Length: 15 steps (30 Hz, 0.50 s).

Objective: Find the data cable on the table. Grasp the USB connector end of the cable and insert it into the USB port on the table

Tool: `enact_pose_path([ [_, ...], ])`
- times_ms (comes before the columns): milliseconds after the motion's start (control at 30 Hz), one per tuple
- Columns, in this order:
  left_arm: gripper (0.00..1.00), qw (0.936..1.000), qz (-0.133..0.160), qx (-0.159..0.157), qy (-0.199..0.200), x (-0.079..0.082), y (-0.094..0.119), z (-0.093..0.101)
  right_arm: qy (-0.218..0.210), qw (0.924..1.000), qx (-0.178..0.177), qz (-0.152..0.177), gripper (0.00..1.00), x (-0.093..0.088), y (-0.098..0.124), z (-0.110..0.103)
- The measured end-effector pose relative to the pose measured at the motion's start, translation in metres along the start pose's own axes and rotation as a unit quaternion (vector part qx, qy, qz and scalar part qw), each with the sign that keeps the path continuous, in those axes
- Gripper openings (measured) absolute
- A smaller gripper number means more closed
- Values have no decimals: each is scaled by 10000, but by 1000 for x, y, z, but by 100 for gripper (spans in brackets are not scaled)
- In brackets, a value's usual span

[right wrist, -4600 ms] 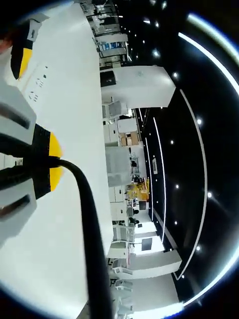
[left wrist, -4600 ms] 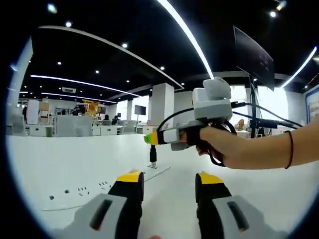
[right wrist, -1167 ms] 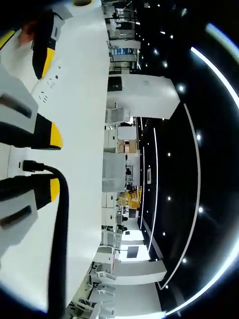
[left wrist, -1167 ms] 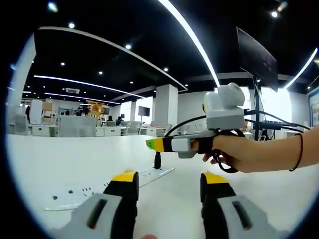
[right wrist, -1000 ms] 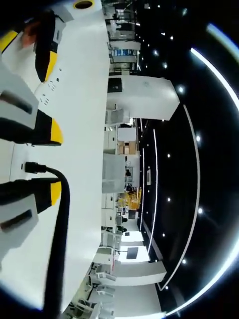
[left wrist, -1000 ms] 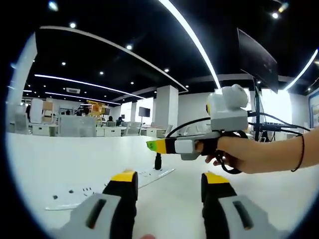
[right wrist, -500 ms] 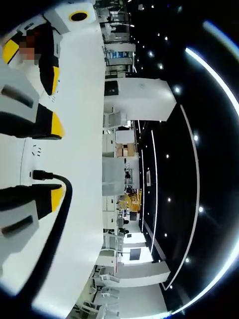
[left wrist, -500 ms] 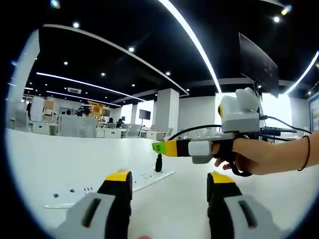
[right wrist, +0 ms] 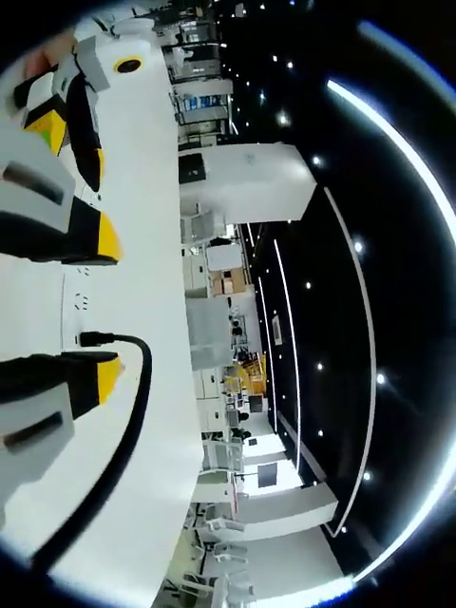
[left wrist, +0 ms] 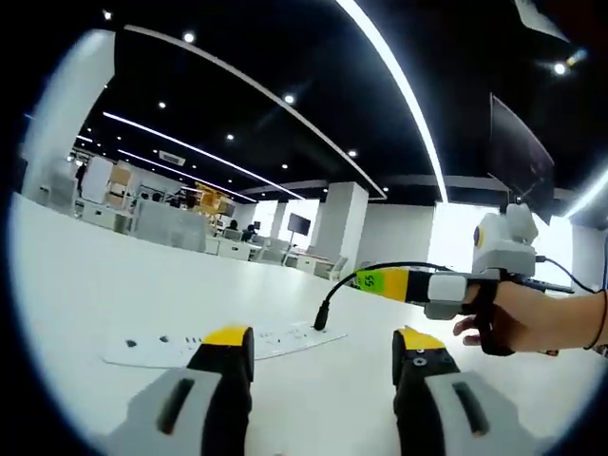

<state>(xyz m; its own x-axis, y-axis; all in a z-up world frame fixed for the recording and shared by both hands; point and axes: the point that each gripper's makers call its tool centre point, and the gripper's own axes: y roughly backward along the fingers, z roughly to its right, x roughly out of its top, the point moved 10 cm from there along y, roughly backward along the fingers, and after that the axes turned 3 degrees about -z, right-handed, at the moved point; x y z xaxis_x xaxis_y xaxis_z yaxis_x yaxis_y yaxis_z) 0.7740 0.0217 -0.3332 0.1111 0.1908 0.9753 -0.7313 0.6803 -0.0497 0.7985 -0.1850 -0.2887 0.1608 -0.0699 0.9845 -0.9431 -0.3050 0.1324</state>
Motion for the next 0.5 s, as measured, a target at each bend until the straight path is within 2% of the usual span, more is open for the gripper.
enact_pose_path([
  [100,59,9999,46,129,-10,1,11,2,-165,9998,58,30,38,-3,12,-6],
  [233,59,9981,225,535,-188,3,31,6,-252,9994,101,191,38,-4,32,-14],
  [333,60,9969,317,674,-270,2,44,12,-330,9989,133,311,39,-4,47,-18],
  [400,62,9960,255,764,-388,1,54,18,-361,9987,173,326,39,-4,57,-21],
  [500,65,9954,314,846,-330,0,67,25,-337,9988,187,316,40,-6,76,-26],
])
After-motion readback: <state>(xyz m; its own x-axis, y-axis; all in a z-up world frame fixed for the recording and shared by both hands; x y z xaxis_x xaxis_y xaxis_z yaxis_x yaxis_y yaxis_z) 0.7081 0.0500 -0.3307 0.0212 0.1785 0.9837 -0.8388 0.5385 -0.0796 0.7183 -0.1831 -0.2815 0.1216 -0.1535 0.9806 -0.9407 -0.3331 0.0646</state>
